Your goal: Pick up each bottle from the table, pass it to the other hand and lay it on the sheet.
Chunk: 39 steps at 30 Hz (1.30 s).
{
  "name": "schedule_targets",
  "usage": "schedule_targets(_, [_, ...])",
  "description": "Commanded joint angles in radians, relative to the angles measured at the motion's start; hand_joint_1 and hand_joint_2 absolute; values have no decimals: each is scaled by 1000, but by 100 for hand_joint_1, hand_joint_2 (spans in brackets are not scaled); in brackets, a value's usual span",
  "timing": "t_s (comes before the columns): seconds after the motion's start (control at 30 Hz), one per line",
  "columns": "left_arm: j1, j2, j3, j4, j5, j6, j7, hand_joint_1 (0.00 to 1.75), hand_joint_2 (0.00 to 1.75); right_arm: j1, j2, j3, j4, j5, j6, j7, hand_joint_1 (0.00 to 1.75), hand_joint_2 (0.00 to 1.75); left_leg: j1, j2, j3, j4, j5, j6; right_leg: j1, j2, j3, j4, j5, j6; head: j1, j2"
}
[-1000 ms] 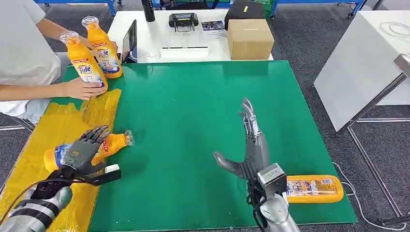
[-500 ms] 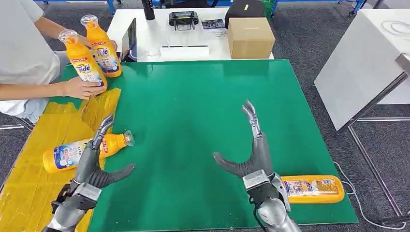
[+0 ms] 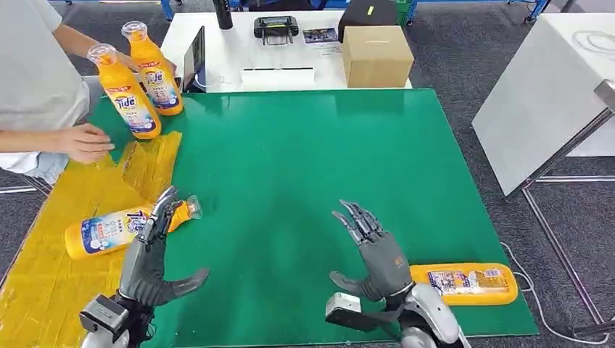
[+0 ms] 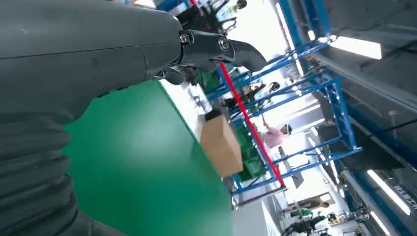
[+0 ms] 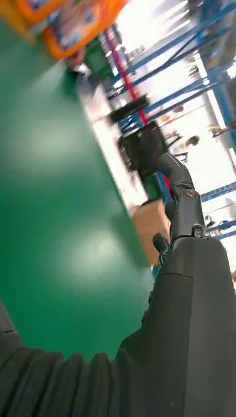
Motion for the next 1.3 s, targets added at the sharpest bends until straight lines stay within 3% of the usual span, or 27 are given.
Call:
schedule_targets(0.03, [13, -47, 8, 66, -20, -19, 8, 0, 175, 60, -143, 26, 6, 13, 31, 21, 0, 175, 1, -1, 5, -1, -1, 0, 1, -1, 5, -3, -1, -1, 0, 0])
schedule_targets(0.17, [3, -51, -10, 105, -39, -12, -8, 0, 175, 136, -264, 16, -49, -28, 53, 32, 0, 175, 0, -3, 5, -1, -2, 0, 0, -3, 6, -3, -2, -1, 0, 0])
schedule_targets(0.47, [-11, -42, -49, 96, -55, 6, -15, 0, 175, 165, -310, -10, -46, -54, 36, 3, 0, 175, 0, -2, 2, -1, -1, 1, 0, -2, 2, -1, -1, 0, 0, 0])
schedule_targets(0.57, [6, -35, -56, 72, -36, 23, -15, 0, 175, 217, -340, -58, -56, -29, 18, 76, 0, 175, 0, -1, 4, -1, -2, 1, 0, -1, 4, -2, -1, -1, 0, 0])
schedule_targets(0.7, [15, -20, -70, 12, 9, 45, -15, 0, 175, 279, -389, -115, -43, -73, 29, 95, 0, 175, 0, -3, 2, 0, -2, 1, 0, -3, 2, -1, -2, 0, 0, 0])
schedule_targets(0.87, [34, -34, -48, -26, 33, 56, -15, 0, 175, 275, -356, -189, 33, 82, 38, 221, 0, 175, 0, 0, 1, -1, -1, 1, 0, 0, 2, -2, 0, 0, 0, 0])
schedule_targets(1.3, [40, -42, -21, -54, 62, 54, -15, 0, 175, 276, -320, -304, 99, 123, 56, 244, 0, 175, 1, 0, 6, -1, -3, 1, 1, 0, 7, -4, -1, -1, 0, 0])
